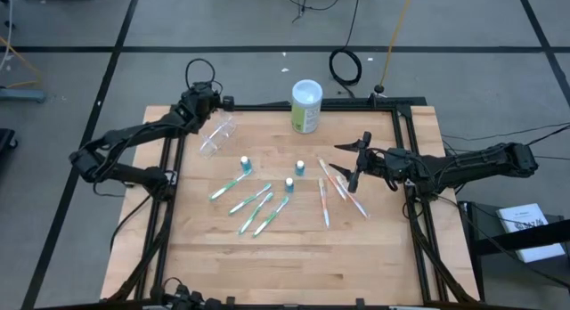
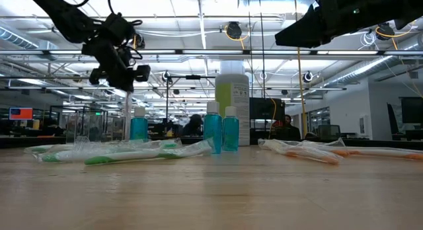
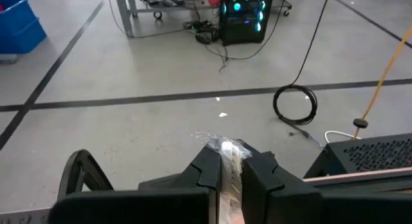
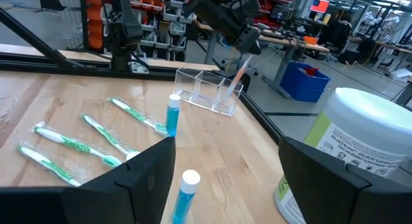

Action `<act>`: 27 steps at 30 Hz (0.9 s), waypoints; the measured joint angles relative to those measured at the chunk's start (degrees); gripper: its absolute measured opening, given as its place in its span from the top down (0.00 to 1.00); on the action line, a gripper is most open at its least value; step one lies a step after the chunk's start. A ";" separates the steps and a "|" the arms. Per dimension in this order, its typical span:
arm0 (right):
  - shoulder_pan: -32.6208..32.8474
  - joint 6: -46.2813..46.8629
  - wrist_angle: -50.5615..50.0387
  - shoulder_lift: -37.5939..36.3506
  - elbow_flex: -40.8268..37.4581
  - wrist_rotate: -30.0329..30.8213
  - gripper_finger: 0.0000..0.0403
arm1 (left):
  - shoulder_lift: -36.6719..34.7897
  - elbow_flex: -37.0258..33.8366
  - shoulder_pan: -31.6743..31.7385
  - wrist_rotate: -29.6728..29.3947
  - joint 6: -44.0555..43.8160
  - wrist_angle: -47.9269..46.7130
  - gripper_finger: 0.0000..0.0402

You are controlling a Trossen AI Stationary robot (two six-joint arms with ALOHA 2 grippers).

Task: Pick & Place toothbrushing station
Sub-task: Put the orange toothbrush into the left section of the transparent organizer

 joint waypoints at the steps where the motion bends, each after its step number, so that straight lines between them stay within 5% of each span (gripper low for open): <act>1: 0.00 0.01 0.00 0.01 0.00 -0.01 0.34 | 0.19 0.00 0.00 0.46 -0.08 0.01 0.94; 11: 0.00 0.01 0.04 0.02 0.00 0.02 0.34 | 0.18 -0.02 -0.08 0.63 0.25 0.59 0.94; 14: 0.00 0.01 0.04 0.02 0.00 0.04 0.34 | -2.55 0.29 -1.56 0.39 7.03 1.97 0.94; 20: -0.07 -0.08 0.13 0.02 0.00 0.07 0.34 | -14.65 2.62 -9.05 -4.97 17.52 -0.14 0.94; 27: -0.07 -0.12 0.11 0.02 0.00 0.07 0.34 | -32.84 0.29 -21.03 -15.27 7.60 -18.16 0.94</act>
